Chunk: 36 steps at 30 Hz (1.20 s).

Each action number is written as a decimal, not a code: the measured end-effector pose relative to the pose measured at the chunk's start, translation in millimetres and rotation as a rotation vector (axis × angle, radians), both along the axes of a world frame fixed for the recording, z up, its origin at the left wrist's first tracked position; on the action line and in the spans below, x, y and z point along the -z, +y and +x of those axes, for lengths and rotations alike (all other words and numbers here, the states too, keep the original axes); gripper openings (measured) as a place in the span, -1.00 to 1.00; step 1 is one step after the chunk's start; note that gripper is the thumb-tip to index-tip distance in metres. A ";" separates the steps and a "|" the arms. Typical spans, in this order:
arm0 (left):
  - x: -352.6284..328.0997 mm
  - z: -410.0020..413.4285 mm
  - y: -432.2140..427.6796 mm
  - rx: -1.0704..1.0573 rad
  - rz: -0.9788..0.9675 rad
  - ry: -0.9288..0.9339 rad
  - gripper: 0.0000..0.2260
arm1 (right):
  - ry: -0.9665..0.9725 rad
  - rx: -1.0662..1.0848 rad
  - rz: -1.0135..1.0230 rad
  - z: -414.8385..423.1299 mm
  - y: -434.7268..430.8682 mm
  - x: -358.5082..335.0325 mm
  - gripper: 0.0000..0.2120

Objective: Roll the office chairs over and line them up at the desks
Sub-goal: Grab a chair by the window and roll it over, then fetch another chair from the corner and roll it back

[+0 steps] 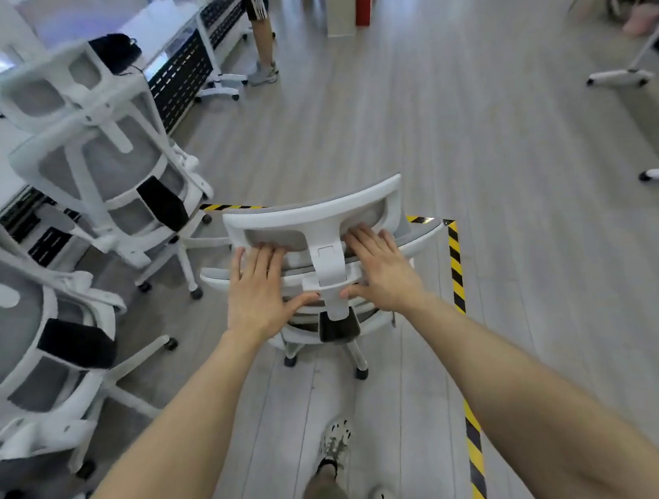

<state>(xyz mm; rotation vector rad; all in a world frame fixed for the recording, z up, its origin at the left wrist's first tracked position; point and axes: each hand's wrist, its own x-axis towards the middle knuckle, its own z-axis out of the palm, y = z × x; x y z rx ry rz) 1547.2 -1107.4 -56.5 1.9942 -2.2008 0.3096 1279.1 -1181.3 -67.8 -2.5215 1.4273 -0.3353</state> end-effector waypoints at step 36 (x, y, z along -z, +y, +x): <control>-30.8 -354.5 3.2 1.060 0.473 -0.453 -0.57 | -0.001 1.273 0.487 -254.8 302.0 -16.9 -0.42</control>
